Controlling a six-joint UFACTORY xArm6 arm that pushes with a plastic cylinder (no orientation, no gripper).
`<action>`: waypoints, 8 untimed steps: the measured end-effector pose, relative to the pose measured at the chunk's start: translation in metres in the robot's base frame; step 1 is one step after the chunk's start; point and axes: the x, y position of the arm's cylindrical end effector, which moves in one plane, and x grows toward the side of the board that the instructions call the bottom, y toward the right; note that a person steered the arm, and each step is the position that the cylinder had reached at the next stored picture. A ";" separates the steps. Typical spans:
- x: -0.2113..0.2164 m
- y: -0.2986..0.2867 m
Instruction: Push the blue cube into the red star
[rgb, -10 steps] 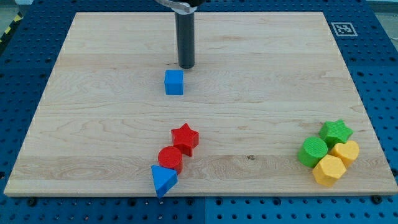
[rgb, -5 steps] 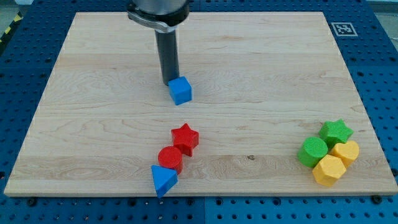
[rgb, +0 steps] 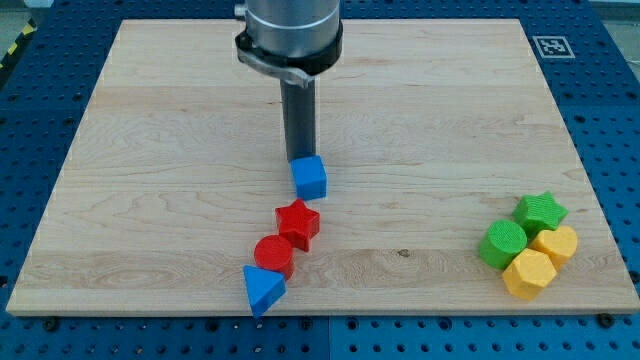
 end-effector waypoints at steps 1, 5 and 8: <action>0.015 0.000; -0.001 -0.026; -0.047 -0.092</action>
